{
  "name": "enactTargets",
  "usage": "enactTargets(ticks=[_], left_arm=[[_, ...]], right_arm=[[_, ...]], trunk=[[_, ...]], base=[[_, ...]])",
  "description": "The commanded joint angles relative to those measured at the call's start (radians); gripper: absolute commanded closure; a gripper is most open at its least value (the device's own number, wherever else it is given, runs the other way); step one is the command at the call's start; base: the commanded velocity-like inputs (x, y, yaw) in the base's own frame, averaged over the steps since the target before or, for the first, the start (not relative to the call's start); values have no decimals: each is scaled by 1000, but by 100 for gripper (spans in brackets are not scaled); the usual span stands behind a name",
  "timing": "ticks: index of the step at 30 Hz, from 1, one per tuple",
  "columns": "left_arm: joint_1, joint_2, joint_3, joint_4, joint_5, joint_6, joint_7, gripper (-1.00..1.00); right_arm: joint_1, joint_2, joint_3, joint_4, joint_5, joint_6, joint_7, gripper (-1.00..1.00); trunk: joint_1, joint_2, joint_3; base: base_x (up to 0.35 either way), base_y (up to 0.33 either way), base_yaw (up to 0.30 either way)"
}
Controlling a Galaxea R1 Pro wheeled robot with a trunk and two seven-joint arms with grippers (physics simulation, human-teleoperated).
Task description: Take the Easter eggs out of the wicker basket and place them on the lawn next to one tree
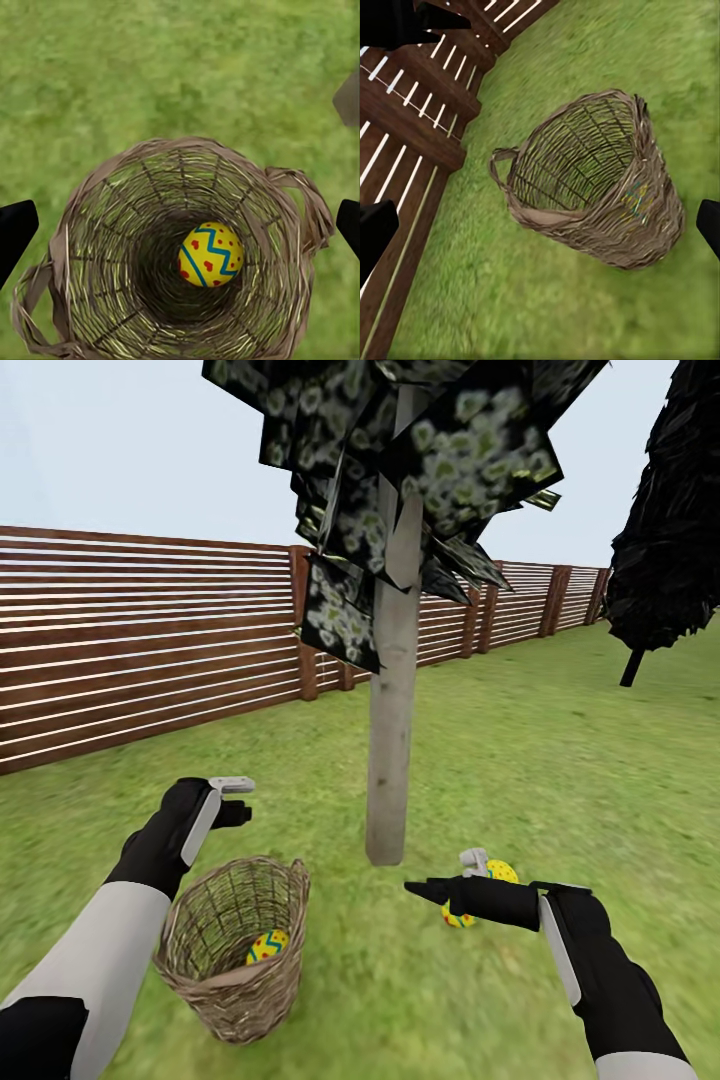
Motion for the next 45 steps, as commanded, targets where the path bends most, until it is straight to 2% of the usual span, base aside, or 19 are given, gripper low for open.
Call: enactTargets(ticks=[1, 11, 24, 31, 45], left_arm=[[-1, 1, -4, -1, 11, 3, 10, -100], [-1, 0, 1, 0, 11, 1, 10, -100], [-1, 0, 4, 3, 9, 0, 11, -100], [-1, 1, 7, 10, 9, -3, 13, -100], [-1, 1, 7, 53, 10, -8, 12, -100]], right_arm=[[-1, 0, -1, -1, -1, 8, 3, -100], [-1, 0, -3, -2, -1, 7, 3, -100], [-1, 0, -1, -12, 0, 11, 2, -100], [-1, 1, -39, -13, -2, 8, 2, -100], [-1, 1, -61, -27, 2, 19, -19, -100]], trunk=[[0, 0, -1], [0, 0, -1], [50, -91, -42], [77, -140, -64], [130, -238, -108]], base=[[31, -7, 0], [8, -2, 0], [0, 0, 0], [0, 0, 0], [0, 0, 0]])
